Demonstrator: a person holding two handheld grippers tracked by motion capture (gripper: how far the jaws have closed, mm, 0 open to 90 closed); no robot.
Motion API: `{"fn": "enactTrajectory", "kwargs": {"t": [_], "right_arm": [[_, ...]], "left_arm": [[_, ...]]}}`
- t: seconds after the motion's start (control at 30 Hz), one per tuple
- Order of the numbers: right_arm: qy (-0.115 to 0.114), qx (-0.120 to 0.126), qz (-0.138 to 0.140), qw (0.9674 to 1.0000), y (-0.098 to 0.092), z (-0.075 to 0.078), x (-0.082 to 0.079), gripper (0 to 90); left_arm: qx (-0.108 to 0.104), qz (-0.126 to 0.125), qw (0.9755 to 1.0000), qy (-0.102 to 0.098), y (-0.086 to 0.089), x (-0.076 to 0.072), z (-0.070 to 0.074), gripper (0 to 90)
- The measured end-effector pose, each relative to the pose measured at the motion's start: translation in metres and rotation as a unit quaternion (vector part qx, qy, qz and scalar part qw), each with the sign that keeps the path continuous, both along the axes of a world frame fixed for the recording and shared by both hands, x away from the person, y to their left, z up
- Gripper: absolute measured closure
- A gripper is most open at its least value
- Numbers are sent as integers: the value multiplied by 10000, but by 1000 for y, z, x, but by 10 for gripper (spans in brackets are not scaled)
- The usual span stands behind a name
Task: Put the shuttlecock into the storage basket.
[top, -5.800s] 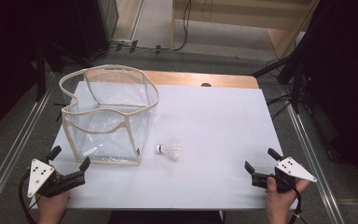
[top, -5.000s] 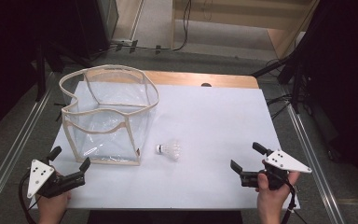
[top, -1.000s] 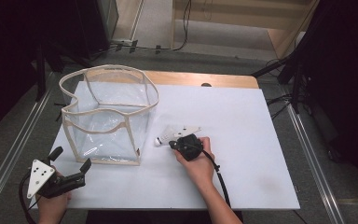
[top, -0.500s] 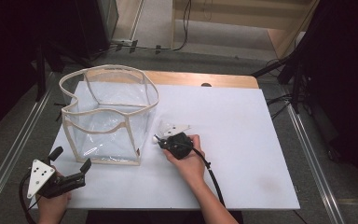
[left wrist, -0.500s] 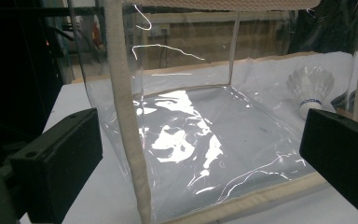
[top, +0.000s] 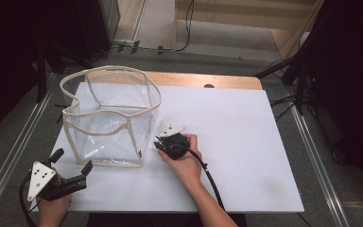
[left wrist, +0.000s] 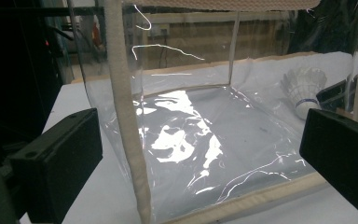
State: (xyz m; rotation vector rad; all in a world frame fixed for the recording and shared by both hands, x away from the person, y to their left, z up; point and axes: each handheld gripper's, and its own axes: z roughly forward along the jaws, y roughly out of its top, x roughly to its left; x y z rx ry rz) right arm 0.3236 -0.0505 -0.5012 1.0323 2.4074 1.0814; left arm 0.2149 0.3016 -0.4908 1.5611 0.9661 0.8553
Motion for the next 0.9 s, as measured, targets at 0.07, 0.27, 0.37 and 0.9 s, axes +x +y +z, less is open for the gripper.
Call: {"fn": "enactTrajectory", "kwargs": {"t": [0.07, 0.27, 0.37, 0.9], "right_arm": [[-25, -13, 157, 9999, 3, -1, -1, 791], [47, -57, 289, 9996, 15, -1, -3, 873], [36, -175, 294, 9994, 22, -3, -1, 873], [95, -264, -134, 9995, 6, -3, 9, 873]], "left_arm": [[-2, 5, 10000, 4, 0, 0, 0, 0], [4, 2, 10000, -1, 0, 0, 0, 0], [5, 2, 10000, -1, 0, 0, 0, 0], [-1, -4, 10000, 2, 0, 0, 0, 0]]}}
